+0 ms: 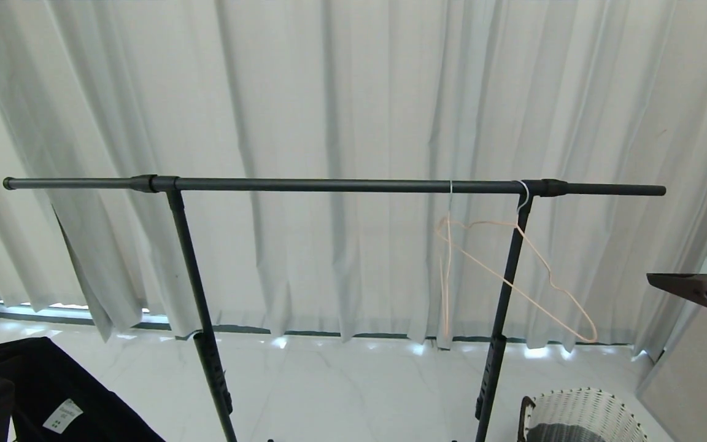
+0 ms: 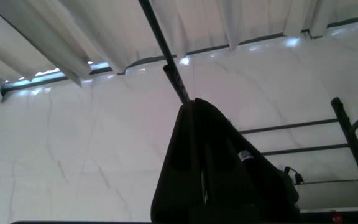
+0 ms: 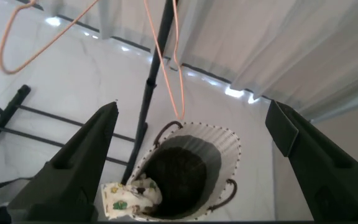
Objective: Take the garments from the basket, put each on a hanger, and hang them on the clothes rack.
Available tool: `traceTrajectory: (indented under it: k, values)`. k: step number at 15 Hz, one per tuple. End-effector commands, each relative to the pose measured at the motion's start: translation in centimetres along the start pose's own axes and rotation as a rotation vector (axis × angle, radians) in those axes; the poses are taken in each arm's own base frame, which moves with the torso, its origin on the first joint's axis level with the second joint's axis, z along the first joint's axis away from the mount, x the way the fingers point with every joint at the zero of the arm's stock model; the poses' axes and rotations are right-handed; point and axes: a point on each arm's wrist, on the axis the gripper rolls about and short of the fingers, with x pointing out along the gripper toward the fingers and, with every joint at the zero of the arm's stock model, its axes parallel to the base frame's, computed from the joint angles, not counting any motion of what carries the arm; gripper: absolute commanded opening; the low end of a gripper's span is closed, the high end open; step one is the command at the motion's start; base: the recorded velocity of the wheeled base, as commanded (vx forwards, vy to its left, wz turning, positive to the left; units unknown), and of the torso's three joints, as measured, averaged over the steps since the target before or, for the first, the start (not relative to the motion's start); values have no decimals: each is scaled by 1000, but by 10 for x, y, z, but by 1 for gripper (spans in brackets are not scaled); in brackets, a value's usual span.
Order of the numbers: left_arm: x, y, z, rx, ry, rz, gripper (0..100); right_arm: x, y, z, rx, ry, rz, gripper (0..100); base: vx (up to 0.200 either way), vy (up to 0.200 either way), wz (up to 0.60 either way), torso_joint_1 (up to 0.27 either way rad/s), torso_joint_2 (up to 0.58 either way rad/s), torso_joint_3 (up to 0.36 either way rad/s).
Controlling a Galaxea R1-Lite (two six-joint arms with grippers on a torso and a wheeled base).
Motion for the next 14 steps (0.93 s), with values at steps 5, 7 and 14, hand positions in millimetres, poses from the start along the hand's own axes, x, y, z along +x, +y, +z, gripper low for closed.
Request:
traceTrajectory:
  k: [5,7,14]
  values:
    - [6,-3,-1,14,29,-1,0,43,-10,-5,30,81,58,100,160,0,0,0,4,1]
    - [8,-4,-2,18,38,-3,0,67,-14,-11,53,141,99,100,0,0,0,0,0,0]
    - [7,-3,-1,20,33,2,0,153,-48,-33,-6,144,269,100,0,0,0,0,0,0]
